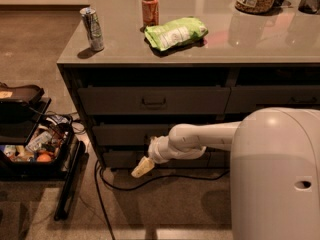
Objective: Open bottom drawer
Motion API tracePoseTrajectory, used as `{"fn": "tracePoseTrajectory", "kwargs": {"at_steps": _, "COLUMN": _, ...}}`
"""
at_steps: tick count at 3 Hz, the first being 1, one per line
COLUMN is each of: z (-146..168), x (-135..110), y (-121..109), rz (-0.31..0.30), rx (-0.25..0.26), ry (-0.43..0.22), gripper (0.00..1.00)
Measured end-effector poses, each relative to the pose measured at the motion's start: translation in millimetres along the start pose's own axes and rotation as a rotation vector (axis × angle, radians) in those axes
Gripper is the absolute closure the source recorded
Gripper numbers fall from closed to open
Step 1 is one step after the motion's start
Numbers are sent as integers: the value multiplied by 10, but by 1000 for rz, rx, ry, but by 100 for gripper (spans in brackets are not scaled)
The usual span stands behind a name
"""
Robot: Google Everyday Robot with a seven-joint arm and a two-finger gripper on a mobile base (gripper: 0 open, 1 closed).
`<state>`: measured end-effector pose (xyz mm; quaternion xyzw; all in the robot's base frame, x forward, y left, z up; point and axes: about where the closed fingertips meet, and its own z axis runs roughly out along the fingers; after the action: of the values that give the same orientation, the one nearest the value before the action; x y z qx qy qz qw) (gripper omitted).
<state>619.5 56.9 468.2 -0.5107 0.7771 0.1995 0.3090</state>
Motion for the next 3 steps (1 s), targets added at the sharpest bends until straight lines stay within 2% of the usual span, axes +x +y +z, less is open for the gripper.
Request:
{"fn": "tracePoseTrajectory", "kwargs": {"at_steps": 1, "z": 0, "x": 0, "y": 0, "rz": 0, "rx": 0, "ry": 0, "gripper": 0}}
{"fn": "tracePoseTrajectory", "kwargs": {"at_steps": 2, "z": 92, "x": 209, "y": -38, "rz": 54, "rx": -38, "ry": -56, "gripper": 0}}
{"fn": "tracePoseTrajectory", "kwargs": {"at_steps": 3, "z": 194, "x": 488, "y": -92, "rz": 107, "rx": -51, "ry": -71, "gripper": 0}}
